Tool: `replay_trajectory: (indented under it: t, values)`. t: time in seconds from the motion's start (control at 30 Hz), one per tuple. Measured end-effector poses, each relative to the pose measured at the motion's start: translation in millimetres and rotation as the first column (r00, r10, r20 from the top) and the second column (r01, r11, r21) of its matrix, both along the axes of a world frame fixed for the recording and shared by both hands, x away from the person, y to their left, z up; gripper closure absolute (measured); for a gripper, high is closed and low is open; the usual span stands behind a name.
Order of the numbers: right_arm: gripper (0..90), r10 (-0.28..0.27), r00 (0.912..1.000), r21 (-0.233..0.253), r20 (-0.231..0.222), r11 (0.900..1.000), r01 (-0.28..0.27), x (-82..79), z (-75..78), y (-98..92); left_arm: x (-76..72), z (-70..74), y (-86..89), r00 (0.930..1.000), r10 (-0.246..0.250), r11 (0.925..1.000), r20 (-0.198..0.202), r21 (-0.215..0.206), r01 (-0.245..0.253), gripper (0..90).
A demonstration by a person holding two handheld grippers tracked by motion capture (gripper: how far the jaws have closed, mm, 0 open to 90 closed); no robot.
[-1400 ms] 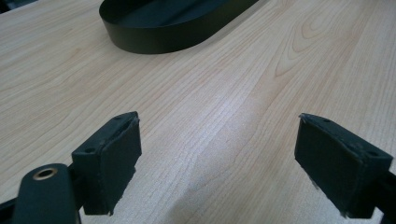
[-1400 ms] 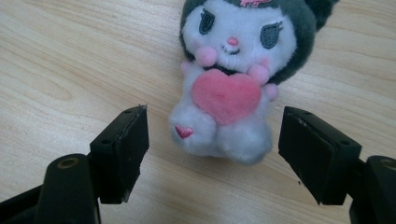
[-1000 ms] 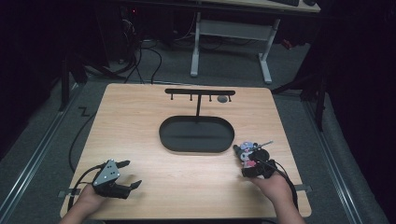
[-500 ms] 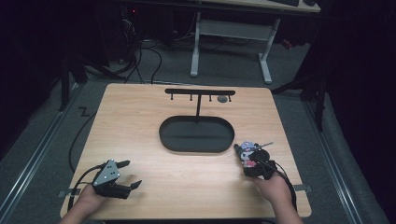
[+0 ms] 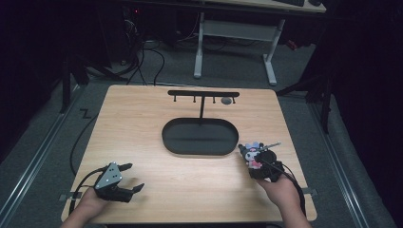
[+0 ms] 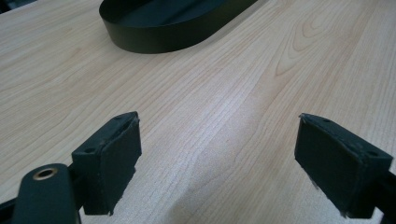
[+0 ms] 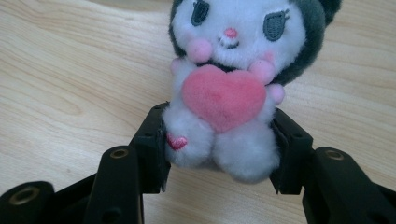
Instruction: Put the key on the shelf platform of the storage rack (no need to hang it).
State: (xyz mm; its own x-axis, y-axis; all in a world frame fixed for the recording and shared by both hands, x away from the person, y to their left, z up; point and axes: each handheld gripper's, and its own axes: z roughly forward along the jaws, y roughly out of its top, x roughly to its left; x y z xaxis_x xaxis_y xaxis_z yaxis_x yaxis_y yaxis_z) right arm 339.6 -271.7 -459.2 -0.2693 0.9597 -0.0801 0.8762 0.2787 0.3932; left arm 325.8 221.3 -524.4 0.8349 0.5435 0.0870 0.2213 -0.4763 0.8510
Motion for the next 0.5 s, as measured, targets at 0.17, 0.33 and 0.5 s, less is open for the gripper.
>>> replay_trajectory:
  t: [0.17,0.33,0.5]
  values:
    - [48.7,0.016,0.9997,0.010,0.020,1.000,-0.016,-0.6,10.0,5.8,-0.2,0.0,-0.1,1.0000,0.000,1.0000,0.001,0.002,0.000,15.5]
    - [48.7,0.026,0.9991,0.005,0.033,1.000,-0.026,0.9,18.4,10.9,-0.1,0.0,-0.1,1.0000,0.000,1.0000,0.001,0.001,0.000,15.5]
    - [48.7,0.033,0.9984,0.012,0.046,0.999,-0.033,3.4,25.1,15.6,-0.1,0.0,-0.1,1.0000,-0.001,1.0000,0.000,0.001,0.001,15.5]
